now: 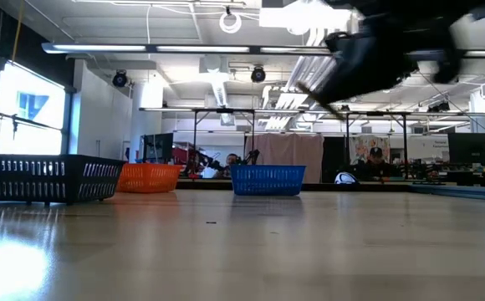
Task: Sort crayons
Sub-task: Put the yellow crayon into the orange bin
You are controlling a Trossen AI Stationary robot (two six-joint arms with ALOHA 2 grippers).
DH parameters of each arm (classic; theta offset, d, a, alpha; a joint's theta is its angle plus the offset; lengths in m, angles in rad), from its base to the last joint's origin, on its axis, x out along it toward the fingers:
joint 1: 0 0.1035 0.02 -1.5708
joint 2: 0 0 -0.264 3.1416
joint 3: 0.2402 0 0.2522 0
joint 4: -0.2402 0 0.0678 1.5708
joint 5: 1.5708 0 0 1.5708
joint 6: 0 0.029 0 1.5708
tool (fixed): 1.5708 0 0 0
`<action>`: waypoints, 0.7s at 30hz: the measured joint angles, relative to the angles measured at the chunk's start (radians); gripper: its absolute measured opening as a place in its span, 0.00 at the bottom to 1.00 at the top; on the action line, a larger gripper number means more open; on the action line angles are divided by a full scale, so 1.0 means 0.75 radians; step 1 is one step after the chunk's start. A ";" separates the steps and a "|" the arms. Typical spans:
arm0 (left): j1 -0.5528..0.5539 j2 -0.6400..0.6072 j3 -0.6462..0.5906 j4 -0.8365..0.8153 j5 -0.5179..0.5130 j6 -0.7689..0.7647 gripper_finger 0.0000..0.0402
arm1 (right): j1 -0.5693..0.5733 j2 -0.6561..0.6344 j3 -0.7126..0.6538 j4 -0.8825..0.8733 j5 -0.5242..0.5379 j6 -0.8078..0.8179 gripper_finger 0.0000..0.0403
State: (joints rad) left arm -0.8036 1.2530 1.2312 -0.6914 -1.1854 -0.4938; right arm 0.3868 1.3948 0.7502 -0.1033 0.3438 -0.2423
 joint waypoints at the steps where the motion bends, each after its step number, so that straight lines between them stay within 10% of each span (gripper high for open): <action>1: 0.000 0.000 0.000 0.000 0.000 0.000 0.29 | -0.063 0.009 0.000 0.080 0.009 -0.022 0.02; 12: 0.000 0.000 0.000 0.001 -0.004 0.001 0.29 | -0.603 0.315 0.030 0.966 -0.430 -0.029 0.02; 21: 0.000 0.000 0.000 0.000 -0.004 0.001 0.29 | -0.737 0.738 0.438 1.110 -0.472 -0.028 0.02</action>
State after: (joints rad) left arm -0.8036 1.2530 1.2312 -0.6916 -1.1885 -0.4931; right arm -0.1656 1.9480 1.0787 0.7292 -0.0105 -0.2634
